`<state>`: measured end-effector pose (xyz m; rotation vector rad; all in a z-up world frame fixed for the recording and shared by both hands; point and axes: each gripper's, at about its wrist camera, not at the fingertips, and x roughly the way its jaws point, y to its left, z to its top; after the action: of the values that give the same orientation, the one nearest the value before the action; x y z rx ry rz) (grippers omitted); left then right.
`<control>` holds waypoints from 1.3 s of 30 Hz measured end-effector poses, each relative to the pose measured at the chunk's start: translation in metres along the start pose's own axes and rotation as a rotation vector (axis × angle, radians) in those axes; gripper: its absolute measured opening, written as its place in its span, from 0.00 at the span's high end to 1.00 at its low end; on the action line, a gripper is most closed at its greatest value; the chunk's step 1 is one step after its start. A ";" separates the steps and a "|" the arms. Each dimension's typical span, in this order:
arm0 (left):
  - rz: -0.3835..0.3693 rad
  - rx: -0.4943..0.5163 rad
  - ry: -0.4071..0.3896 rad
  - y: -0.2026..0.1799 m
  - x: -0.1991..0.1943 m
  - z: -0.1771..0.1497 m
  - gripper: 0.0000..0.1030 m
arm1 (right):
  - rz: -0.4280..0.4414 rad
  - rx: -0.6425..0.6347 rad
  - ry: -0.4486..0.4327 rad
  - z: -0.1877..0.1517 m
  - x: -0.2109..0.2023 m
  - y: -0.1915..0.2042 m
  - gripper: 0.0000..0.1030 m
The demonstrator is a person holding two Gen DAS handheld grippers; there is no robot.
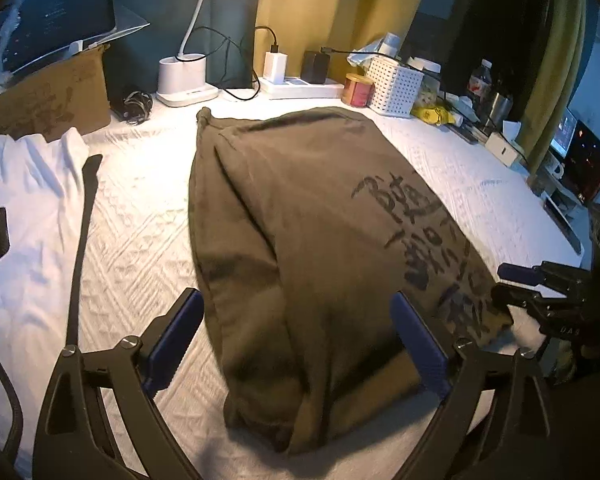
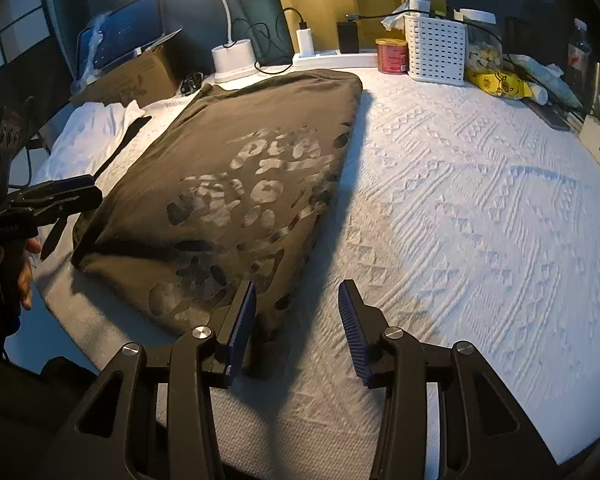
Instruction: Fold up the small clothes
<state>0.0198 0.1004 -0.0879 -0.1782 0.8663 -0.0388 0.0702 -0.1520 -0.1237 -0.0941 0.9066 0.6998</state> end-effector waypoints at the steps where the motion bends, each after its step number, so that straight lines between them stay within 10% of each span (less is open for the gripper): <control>1: 0.002 0.004 0.000 -0.001 0.001 0.002 0.09 | 0.000 0.000 -0.001 0.002 0.000 -0.001 0.56; 32: 0.038 -0.012 0.042 0.032 0.073 0.078 0.09 | 0.027 -0.023 0.024 0.095 0.068 -0.051 0.55; 35: 0.056 -0.017 0.046 0.042 0.086 0.089 0.09 | 0.028 -0.029 0.025 0.109 0.078 -0.057 0.27; 39: 0.064 -0.031 0.039 0.056 0.098 0.104 0.09 | 0.018 -0.026 -0.007 0.129 0.088 -0.069 0.24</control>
<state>0.1598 0.1593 -0.1053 -0.1797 0.9115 0.0310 0.2361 -0.1142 -0.1229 -0.1064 0.8923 0.7288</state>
